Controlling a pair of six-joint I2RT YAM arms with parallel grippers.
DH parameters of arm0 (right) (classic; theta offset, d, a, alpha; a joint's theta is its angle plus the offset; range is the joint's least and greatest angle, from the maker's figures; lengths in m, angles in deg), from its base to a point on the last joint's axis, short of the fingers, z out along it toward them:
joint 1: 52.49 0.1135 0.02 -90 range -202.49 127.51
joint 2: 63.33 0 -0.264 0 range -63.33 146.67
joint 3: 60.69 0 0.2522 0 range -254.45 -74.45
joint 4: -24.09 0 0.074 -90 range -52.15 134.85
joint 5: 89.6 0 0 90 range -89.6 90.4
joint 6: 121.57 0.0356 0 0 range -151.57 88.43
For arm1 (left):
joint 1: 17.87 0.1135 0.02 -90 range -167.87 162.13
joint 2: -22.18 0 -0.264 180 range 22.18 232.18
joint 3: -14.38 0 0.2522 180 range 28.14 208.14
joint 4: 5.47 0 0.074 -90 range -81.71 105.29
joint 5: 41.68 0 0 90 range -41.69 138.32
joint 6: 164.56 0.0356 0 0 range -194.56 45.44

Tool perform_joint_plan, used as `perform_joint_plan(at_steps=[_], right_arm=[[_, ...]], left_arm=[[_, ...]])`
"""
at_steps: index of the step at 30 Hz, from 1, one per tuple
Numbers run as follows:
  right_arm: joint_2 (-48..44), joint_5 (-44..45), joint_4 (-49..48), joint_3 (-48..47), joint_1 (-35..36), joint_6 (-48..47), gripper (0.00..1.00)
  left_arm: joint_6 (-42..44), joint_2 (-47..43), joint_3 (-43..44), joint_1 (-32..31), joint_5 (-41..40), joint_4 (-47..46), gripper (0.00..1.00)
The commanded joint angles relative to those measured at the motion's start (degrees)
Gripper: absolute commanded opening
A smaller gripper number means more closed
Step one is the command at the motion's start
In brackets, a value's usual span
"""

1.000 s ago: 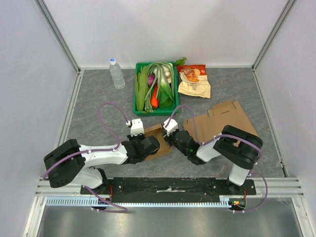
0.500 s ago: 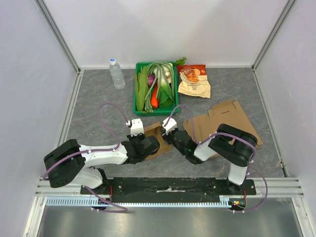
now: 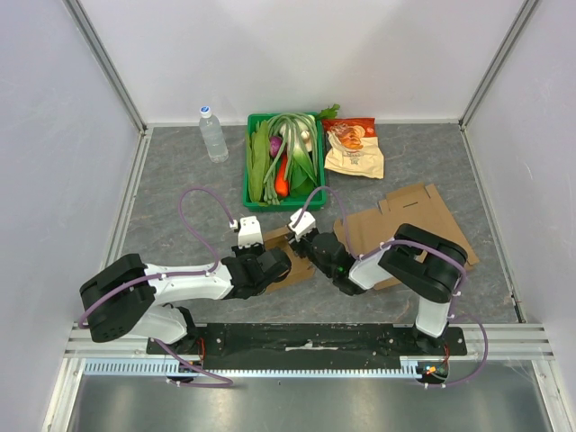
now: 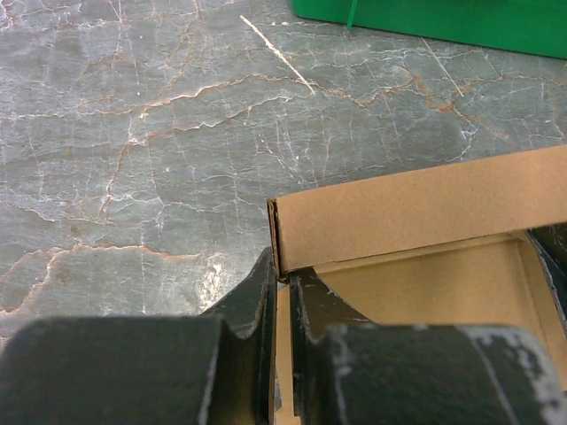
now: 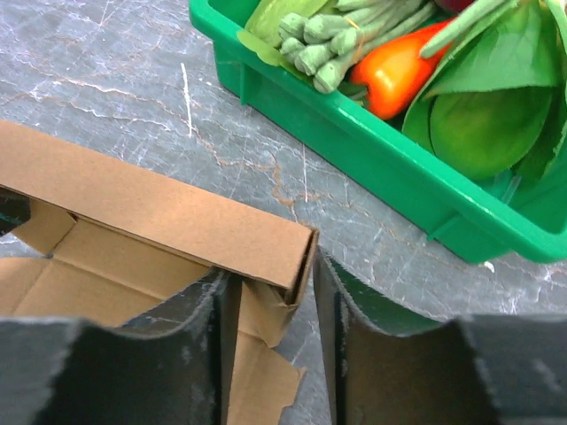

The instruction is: Fold the paper box

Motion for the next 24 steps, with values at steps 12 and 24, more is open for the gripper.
perform_joint_plan(at_steps=[12,24], right_arm=[[-3.51,-12.59,3.67,1.2,-2.5,4.63,0.69],[-18.52,-25.01,5.26,12.88,-8.66,12.72,0.89]], left_arm=[[-1.98,-0.28,1.22,-0.38,-2.02,-0.62,0.02],[-1.8,-0.1,1.3,-0.38,-2.02,-0.53,0.02]])
